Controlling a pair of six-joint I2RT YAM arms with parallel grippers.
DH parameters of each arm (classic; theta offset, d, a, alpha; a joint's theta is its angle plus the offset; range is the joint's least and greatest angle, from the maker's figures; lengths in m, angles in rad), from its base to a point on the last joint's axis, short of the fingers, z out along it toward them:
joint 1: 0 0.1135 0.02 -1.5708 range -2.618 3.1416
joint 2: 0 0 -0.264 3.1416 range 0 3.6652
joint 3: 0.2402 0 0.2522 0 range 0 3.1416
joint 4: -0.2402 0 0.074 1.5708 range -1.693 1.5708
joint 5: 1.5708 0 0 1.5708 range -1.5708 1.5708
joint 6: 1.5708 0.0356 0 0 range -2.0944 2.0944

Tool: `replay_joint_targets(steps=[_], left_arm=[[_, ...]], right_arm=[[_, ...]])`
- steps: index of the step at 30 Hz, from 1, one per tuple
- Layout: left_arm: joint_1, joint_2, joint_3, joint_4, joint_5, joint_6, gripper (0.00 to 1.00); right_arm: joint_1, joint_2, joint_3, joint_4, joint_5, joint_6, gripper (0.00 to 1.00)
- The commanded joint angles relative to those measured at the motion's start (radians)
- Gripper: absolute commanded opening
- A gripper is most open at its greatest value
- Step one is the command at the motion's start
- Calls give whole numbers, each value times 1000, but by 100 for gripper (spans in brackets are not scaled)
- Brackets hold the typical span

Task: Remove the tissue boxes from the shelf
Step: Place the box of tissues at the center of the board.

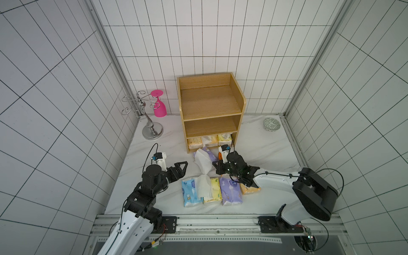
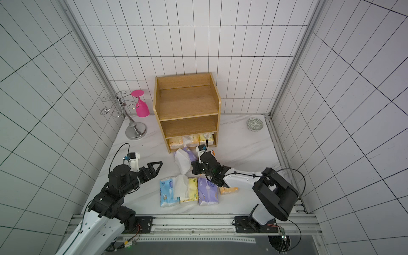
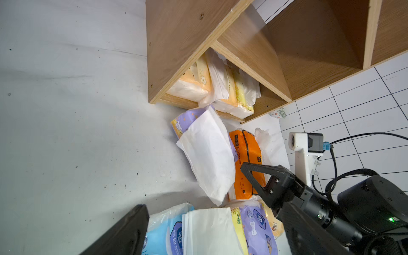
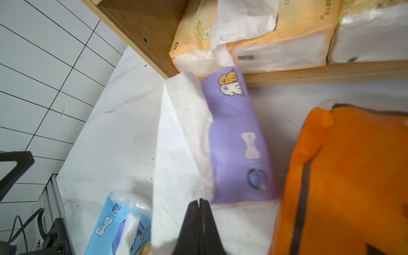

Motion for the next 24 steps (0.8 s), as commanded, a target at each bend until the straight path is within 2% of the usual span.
replay_joint_targets(steps=[1, 8, 14, 16, 19, 24], left_arm=[[-4, -10, 32, -11, 9, 3, 98], [-8, -37, 43, -45, 10, 7, 98], [-9, -66, 48, -67, 24, 8, 98], [-9, -65, 44, -68, 34, 9, 98], [-11, -64, 37, -67, 37, 2, 98], [-12, -78, 36, -71, 38, 3, 98]], right_arm=[[39, 63, -12, 64, 23, 39, 0], [125, 78, 8, 72, 65, 60, 0], [120, -51, 64, -150, 189, 19, 2], [89, -57, 118, -259, 195, 4, 8], [25, -3, 216, -397, 154, -36, 29], [-16, 114, 321, -458, 111, -89, 44]])
